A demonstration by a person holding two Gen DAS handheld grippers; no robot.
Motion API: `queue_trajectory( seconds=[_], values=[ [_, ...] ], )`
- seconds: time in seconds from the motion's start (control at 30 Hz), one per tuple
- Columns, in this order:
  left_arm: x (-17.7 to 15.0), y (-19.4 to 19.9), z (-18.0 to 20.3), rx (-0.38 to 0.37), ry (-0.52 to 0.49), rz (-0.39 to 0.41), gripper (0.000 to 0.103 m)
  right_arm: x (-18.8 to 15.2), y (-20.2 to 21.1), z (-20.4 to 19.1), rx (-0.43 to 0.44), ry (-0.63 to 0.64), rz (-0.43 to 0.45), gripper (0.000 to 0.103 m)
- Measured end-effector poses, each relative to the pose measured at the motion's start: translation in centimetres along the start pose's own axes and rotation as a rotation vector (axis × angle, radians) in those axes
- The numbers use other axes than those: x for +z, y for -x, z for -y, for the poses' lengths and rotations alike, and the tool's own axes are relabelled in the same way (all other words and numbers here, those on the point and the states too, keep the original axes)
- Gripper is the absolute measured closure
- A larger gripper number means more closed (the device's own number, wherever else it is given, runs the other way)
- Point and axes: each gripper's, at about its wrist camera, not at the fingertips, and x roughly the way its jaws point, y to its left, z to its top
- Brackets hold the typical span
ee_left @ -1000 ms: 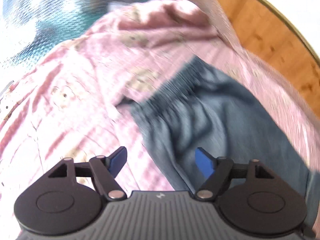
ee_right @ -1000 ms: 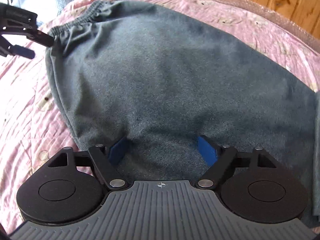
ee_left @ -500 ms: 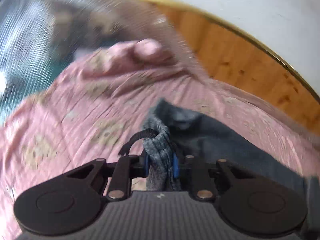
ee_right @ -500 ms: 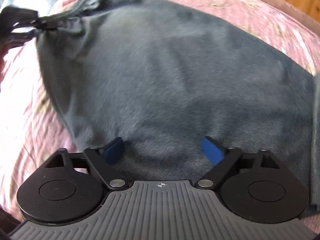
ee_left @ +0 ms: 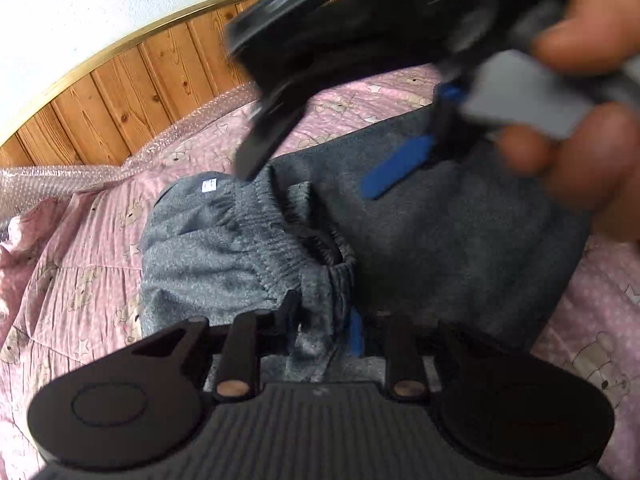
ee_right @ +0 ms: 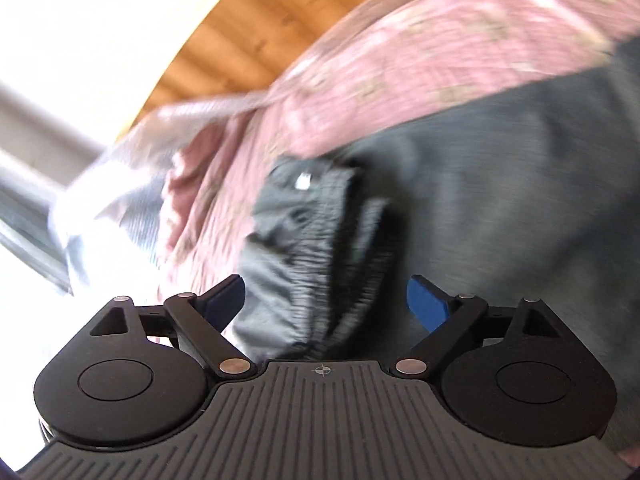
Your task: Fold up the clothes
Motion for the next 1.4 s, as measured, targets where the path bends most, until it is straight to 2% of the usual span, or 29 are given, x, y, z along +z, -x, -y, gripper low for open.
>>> queue_trajectory(
  seconds=[0.1,0.17,0.2,0.27,0.33,0.37,0.4,0.43,0.47,0.5,0.53,0.6,0.7,0.77,0.8,0.83,0.9,0.97,1.03,1.1,1.13,1.17,1.2,1.27,1.33,1.37,1.4],
  values=[
    [-0.3,0.7,-0.1,-0.051,0.02,0.005,0.072,1.4,-2.8,-1.7,-0.076,0.117,-0.018,0.012],
    [-0.4,1.9,-1.6,-0.104,0.093,0.012,0.071,2.4,-4.2,-2.2,-0.107,0.162,-0.016,0.013],
    [-0.4,2.6,-2.3,-0.13,0.13,0.015,0.071,3.1,-5.0,-2.3,-0.132,0.174,-0.024,0.017],
    [-0.8,4.3,-5.1,-0.172,0.254,0.043,0.062,4.2,-6.5,-2.4,-0.204,0.2,-0.053,0.024],
    [-1.9,6.0,-8.8,-0.169,0.423,0.094,0.045,4.7,-7.9,-2.0,-0.234,0.22,-0.078,0.035],
    [-2.7,6.3,-10.7,-0.144,0.516,0.096,0.044,4.9,-8.6,-1.8,-0.246,0.229,-0.089,0.039],
    [-3.6,5.9,-12.8,-0.109,0.624,0.07,0.044,5.0,-9.2,-1.8,-0.25,0.25,-0.103,0.057],
    [-4.6,5.3,-14.4,-0.09,0.71,0.039,0.048,5.0,-9.7,-2.1,-0.247,0.283,-0.117,0.069],
    [-5.8,4.3,-15.8,-0.083,0.794,0.001,0.051,4.9,-10.1,-2.4,-0.244,0.317,-0.132,0.071],
    [-7.0,3.3,-17.2,-0.076,0.877,-0.037,0.06,4.8,-10.4,-2.9,-0.247,0.366,-0.136,0.074],
    [-7.8,2.5,-17.8,-0.111,0.921,-0.062,0.062,4.5,-10.3,-3.6,-0.256,0.431,-0.12,0.086],
    [-8.4,1.2,-17.7,-0.185,0.917,-0.12,0.064,4.2,-9.6,-4.8,-0.298,0.538,-0.072,0.089],
    [-9.0,0.2,-15.8,-0.22,0.856,-0.201,0.065,3.6,-9.7,-3.8,-0.368,0.573,-0.096,0.089],
    [-8.9,0.6,-14.4,-0.199,0.792,-0.19,0.065,4.1,-9.0,-4.0,-0.366,0.545,-0.065,0.089],
    [-8.8,0.7,-14.0,-0.189,0.756,-0.193,0.065,4.6,-8.4,-4.3,-0.358,0.525,-0.04,0.086],
    [-8.7,0.7,-13.6,-0.18,0.72,-0.197,0.067,5.0,-7.9,-4.5,-0.349,0.504,-0.015,0.078],
    [-8.5,1.0,-13.1,-0.188,0.696,-0.202,0.067,5.9,-6.8,-5.1,-0.332,0.462,0.036,0.068],
    [-8.5,1.0,-13.1,-0.195,0.696,-0.198,0.067,6.9,-6.8,-6.2,-0.297,0.444,0.068,0.066],
    [-8.3,0.9,-13.1,-0.202,0.69,-0.197,0.069,7.8,-8.8,-7.6,-0.297,0.493,0.058,0.05],
    [-8.0,0.8,-13.1,-0.211,0.668,-0.207,0.077,8.1,-12.1,-8.5,-0.304,0.569,0.007,0.042],
    [-8.0,0.8,-13.0,-0.215,0.654,-0.217,0.084,8.2,-13.8,-8.5,-0.29,0.599,-0.051,0.048],
    [-7.9,0.8,-12.9,-0.22,0.64,-0.227,0.086,8.3,-15.2,-8.2,-0.294,0.624,-0.097,0.061],
    [-8.1,0.9,-12.7,-0.208,0.62,-0.249,0.087,8.4,-16.2,-7.8,-0.316,0.644,-0.127,0.087],
    [-8.6,1.5,-12.5,-0.204,0.615,-0.246,0.087,8.8,-17.6,-7.1,-0.347,0.659,-0.164,0.084],
    [-9.0,2.2,-12.8,-0.205,0.638,-0.239,0.086,9.6,-15.6,-6.2,-0.295,0.532,-0.101,0.078],
    [-9.2,2.5,-13.1,-0.208,0.656,-0.23,0.084,10.0,-14.3,-5.7,-0.262,0.458,-0.064,0.074],
    [-9.5,2.8,-13.3,-0.211,0.674,-0.222,0.082,10.4,-13.0,-5.2,-0.228,0.384,-0.028,0.061]
  ],
)
